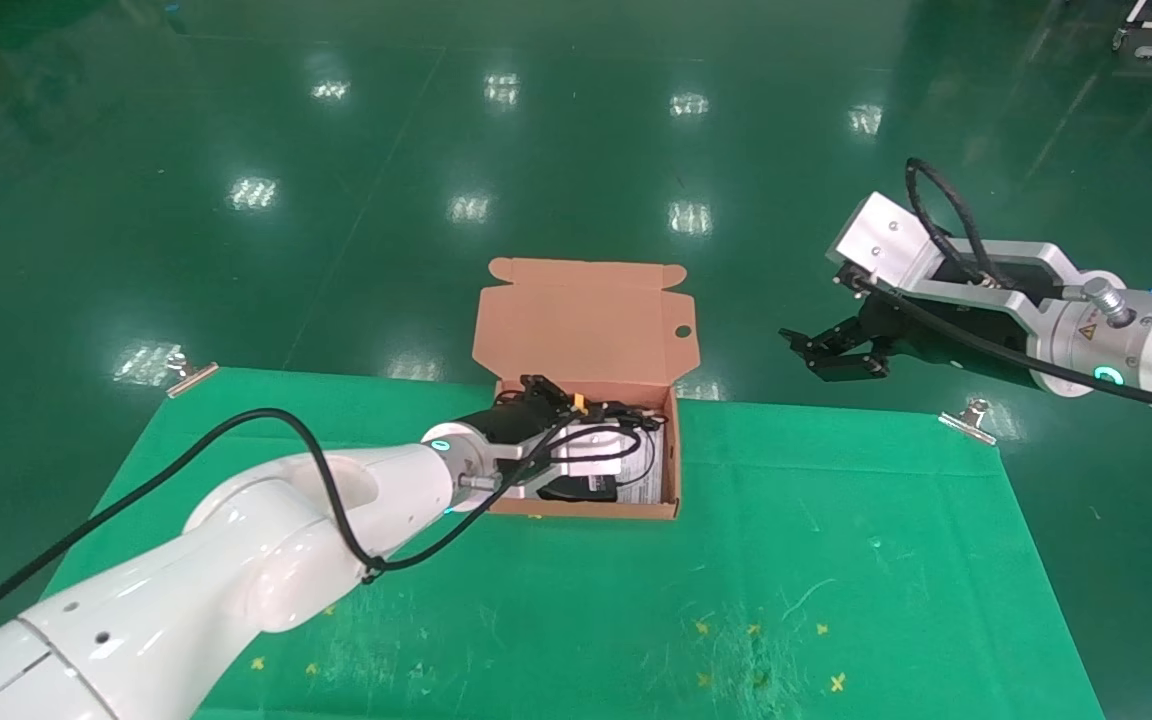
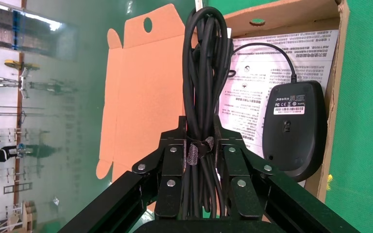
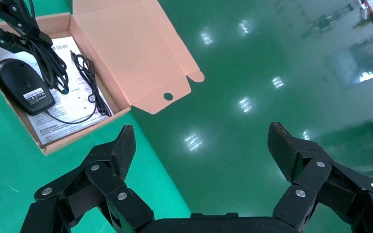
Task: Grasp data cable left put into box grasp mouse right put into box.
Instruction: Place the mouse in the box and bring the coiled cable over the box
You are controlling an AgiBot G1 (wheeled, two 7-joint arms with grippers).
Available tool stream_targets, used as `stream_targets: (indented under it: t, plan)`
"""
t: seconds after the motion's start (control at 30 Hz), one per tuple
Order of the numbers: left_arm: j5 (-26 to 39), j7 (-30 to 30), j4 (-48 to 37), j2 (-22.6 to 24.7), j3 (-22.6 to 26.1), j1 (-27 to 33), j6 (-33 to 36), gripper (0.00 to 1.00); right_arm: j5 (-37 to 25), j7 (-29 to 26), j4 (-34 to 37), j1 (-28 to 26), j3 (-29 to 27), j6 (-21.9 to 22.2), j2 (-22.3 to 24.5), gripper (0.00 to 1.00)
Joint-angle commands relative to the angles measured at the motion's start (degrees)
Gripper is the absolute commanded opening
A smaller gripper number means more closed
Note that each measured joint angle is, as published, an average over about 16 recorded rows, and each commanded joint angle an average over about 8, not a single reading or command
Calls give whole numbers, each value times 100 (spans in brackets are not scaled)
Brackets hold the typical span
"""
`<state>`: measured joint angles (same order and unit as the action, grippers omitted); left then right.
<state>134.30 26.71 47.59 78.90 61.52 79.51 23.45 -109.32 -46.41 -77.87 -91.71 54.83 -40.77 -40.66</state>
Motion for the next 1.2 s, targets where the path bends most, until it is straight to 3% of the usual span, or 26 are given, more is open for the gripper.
stream_targets:
  t: [0.03,0.4,0.67,1.0,1.2]
  plan:
    - [9,-13,5,-4,-21,-2,4,100,6,0,10,0,0,-1,-6,100]
    - [12,-8,122,-124,-109,0,37,100,52,34,101,-9,-2,12,-49,100]
    - [32,258,-9,-295,-397,565,-192,100,103,238,127,-328,-128,61,-82,100]
    - [193,479,-266,-323,-726,1034,-513,100,113,576,92,-740,-128,-329,-16,100]
    - [-355,369,-126,-553,-982,896,-151,100,428,737,94,-588,-297,-601,31,100]
